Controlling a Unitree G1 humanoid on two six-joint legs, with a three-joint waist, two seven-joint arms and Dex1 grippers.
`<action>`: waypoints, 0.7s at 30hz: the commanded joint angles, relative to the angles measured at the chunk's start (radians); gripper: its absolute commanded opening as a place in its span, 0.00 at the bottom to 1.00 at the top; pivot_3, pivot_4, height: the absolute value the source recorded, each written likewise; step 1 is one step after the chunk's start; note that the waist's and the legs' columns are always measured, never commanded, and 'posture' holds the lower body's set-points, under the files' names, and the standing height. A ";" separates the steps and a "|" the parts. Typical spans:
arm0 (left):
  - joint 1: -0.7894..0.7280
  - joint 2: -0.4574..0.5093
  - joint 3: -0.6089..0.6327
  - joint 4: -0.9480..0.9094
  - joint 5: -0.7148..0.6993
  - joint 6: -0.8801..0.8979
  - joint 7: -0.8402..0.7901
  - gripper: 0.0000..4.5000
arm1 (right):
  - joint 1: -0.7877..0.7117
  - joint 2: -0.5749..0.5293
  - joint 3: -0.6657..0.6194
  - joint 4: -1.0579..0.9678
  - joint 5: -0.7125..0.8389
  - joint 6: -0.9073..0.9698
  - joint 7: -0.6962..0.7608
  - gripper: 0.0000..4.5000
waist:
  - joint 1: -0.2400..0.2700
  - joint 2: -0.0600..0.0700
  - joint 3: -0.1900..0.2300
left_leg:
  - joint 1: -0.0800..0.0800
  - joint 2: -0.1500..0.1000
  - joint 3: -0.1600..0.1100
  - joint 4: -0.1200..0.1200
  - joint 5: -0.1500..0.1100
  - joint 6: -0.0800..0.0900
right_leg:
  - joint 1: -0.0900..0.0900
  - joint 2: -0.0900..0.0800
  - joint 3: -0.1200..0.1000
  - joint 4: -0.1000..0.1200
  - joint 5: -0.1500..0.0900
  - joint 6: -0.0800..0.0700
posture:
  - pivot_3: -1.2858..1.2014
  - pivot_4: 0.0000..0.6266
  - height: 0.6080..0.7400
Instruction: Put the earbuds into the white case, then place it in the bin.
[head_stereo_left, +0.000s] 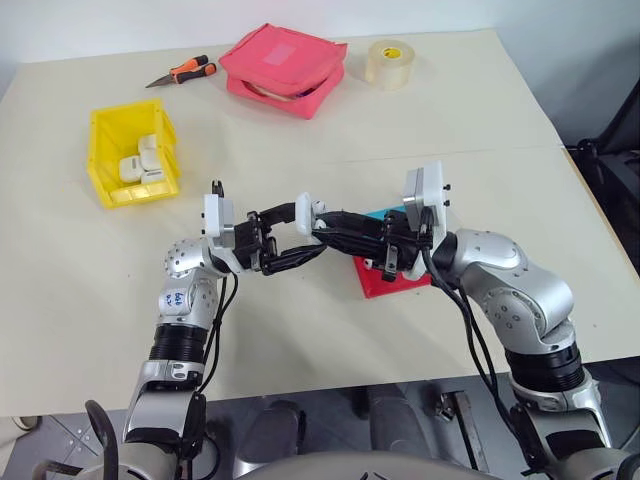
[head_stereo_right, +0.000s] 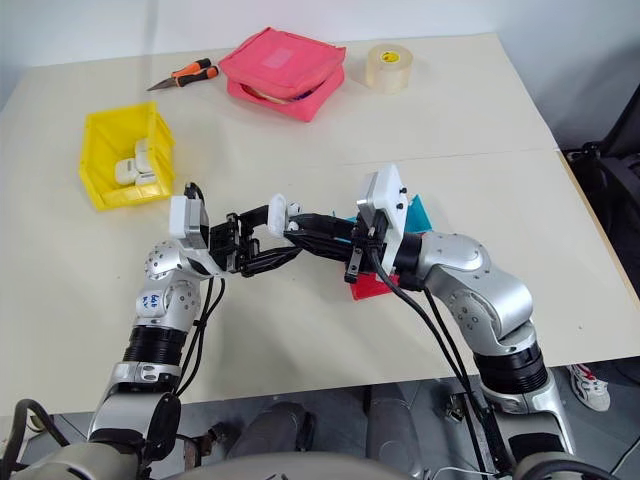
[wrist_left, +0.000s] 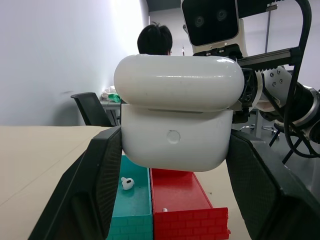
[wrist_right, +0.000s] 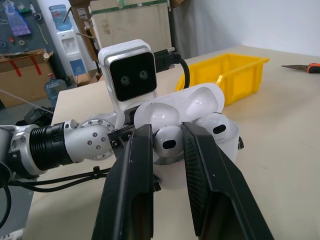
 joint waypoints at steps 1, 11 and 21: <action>-0.018 0.001 0.029 -0.052 -0.042 -0.036 -0.024 0.61 | 0.002 -0.039 0.008 0.029 -0.046 0.039 -0.009 0.18 | -0.001 0.000 0.000 | 0.000 0.000 0.000 0.000 0.000 0.000 | 0.000 0.000 0.000 0.000 0.000 0.000 | 0.52 0.24 1.00; -0.024 -0.003 0.033 -0.029 -0.025 -0.046 -0.030 0.61 | -0.033 -0.041 -0.005 -0.020 -0.042 0.049 -0.016 0.45 | 0.000 0.000 0.000 | 0.000 0.000 0.000 0.000 0.000 0.000 | 0.000 0.000 0.000 0.000 0.000 0.000 | 0.52 0.24 1.00; -0.020 0.048 0.036 0.005 0.029 -0.056 -0.009 0.61 | -0.005 -0.128 -0.072 -0.077 -0.038 0.096 -0.022 0.45 | 0.002 0.000 0.000 | 0.000 0.000 0.000 0.000 0.000 0.000 | 0.000 0.000 0.000 0.000 0.000 0.000 | 0.52 0.24 1.00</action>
